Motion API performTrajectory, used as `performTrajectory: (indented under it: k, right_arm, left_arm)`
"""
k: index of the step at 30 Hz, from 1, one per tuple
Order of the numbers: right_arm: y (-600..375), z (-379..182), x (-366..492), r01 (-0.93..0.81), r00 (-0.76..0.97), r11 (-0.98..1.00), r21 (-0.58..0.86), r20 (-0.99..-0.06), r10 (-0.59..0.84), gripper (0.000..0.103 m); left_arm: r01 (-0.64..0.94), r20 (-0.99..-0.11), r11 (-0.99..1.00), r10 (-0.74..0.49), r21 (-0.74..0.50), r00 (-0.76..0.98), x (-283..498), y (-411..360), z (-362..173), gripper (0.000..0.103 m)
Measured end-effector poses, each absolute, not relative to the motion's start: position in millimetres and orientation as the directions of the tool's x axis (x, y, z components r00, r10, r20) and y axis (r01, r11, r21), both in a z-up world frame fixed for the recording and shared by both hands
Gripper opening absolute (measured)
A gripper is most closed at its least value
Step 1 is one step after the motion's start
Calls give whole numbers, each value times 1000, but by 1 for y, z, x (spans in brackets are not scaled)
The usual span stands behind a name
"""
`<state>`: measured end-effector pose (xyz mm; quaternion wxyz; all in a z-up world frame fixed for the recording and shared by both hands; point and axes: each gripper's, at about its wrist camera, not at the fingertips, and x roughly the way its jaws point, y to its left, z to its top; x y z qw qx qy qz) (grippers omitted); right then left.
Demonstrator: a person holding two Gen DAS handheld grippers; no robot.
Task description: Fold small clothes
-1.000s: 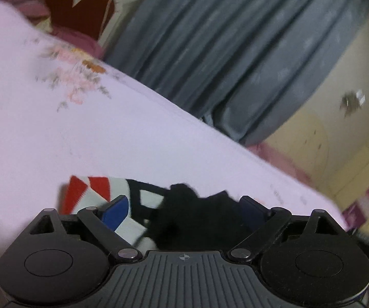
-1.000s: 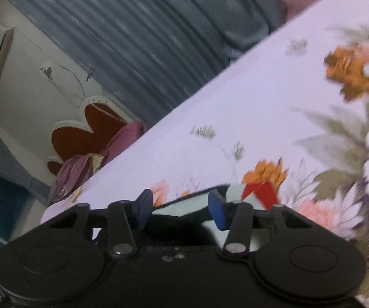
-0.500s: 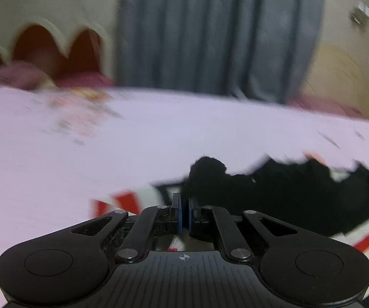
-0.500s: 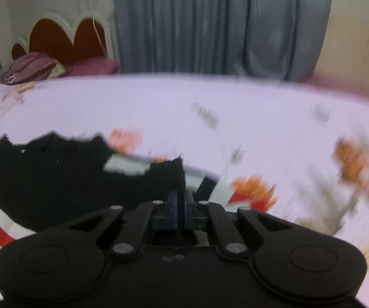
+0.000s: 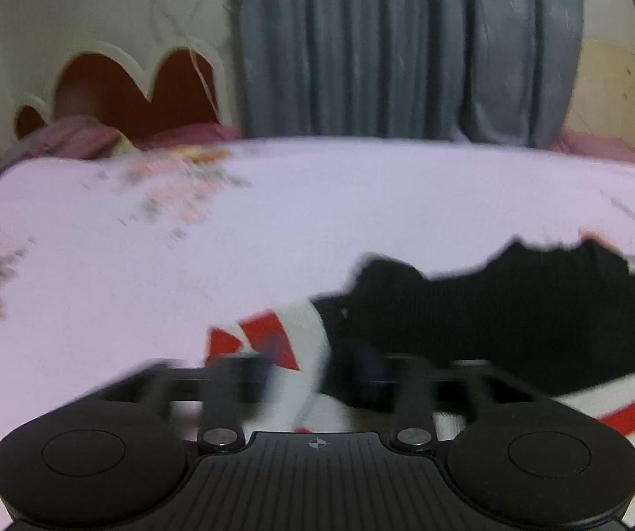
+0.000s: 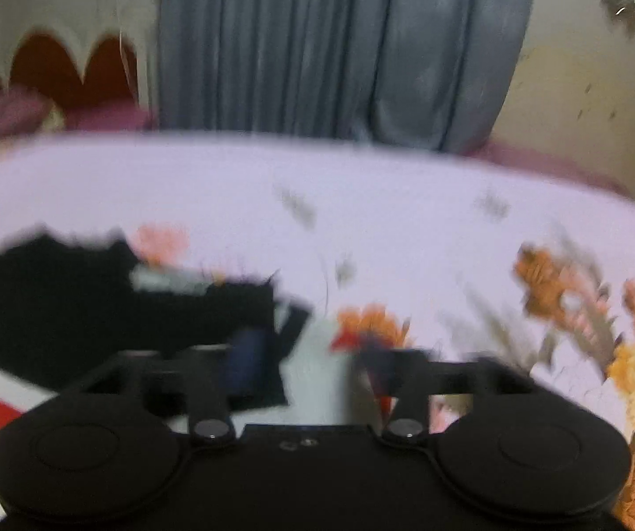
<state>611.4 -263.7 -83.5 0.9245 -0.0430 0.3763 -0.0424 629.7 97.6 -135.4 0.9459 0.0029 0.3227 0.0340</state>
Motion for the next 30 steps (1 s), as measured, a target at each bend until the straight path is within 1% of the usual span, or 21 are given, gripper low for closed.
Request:
performTrajectory:
  k: [1,2,3,4,5,6,8,9,11,12,13,15,17,18,20,21,22,24,26,29,30]
  right_arm:
    - [-259,-78,608,35,722,995,-90,-686,-87,56]
    - [-252,-77,609,8,714,998,-60,-699,-48,43]
    - [-242,-78,611,-21,703,999,-41,-711,-14,42]
    - [-227,-81,613,-59,695,998,-28,-719,21,42]
    - [-214,-84,615,-93,689,996,-15,-723,53,39]
    - [-202,-88,618,-121,679,993,-3,-730,81,38]
    - [-177,-95,620,-183,650,983,16,-748,133,42]
    - [-166,-99,621,-213,635,977,13,-758,149,42]
    - [-155,-106,617,-264,618,964,-32,-773,143,45]
    - [-157,-108,615,-278,615,959,-60,-778,129,45]
    - [-167,-108,613,-269,619,960,-76,-778,112,46]
    - [-203,-105,608,-166,632,981,-97,-774,30,45]
    - [-241,-104,600,-60,638,993,-106,-769,-44,41]
    - [-255,-104,597,-33,632,994,-101,-772,-58,46]
    - [-260,-104,596,-30,628,994,-108,-776,-65,46]
    - [-258,-102,597,-23,630,993,-116,-773,-75,45]
    - [-253,-97,595,-4,644,991,-134,-758,-100,42]
    - [-243,-83,583,34,708,987,-155,-694,-134,43]
    - [-224,-72,567,-8,741,995,-103,-669,-64,42]
    - [-184,-78,555,-173,715,982,-81,-695,68,42]
    - [-175,-81,553,-207,696,976,-68,-711,98,42]
  left_arm:
    - [-78,-570,997,80,28,818,622,93,-126,69]
    - [-73,-539,997,74,24,839,617,84,-116,69]
    - [-48,-530,999,48,13,846,617,74,-110,69]
    - [6,-529,1000,-6,-1,849,618,58,-107,69]
    - [68,-537,998,-61,-7,842,620,42,-107,69]
    - [122,-553,992,-105,-6,827,622,27,-109,69]
    - [226,-601,974,-181,0,778,625,0,-119,69]
    - [253,-621,967,-186,21,762,625,-8,-127,69]
    - [257,-647,964,-150,74,747,622,-10,-140,70]
    - [243,-638,968,-147,65,756,619,0,-142,77]
    - [200,-629,978,-119,60,768,617,14,-143,86]
    - [101,-636,993,-43,55,771,614,50,-151,87]
    - [72,-631,997,-67,-18,773,608,82,-156,87]
    - [46,-638,999,-29,10,770,608,85,-157,91]
    - [22,-642,1000,-11,10,767,609,86,-156,92]
    - [-5,-633,1000,16,19,774,607,82,-152,91]
    - [-12,-604,999,31,35,796,601,75,-144,91]
    - [9,-556,999,17,44,831,586,62,-131,91]
    - [94,-530,995,-68,23,845,572,42,-126,92]
    - [220,-554,975,-166,31,815,561,2,-132,91]
    - [238,-562,970,-174,42,808,560,-6,-134,92]
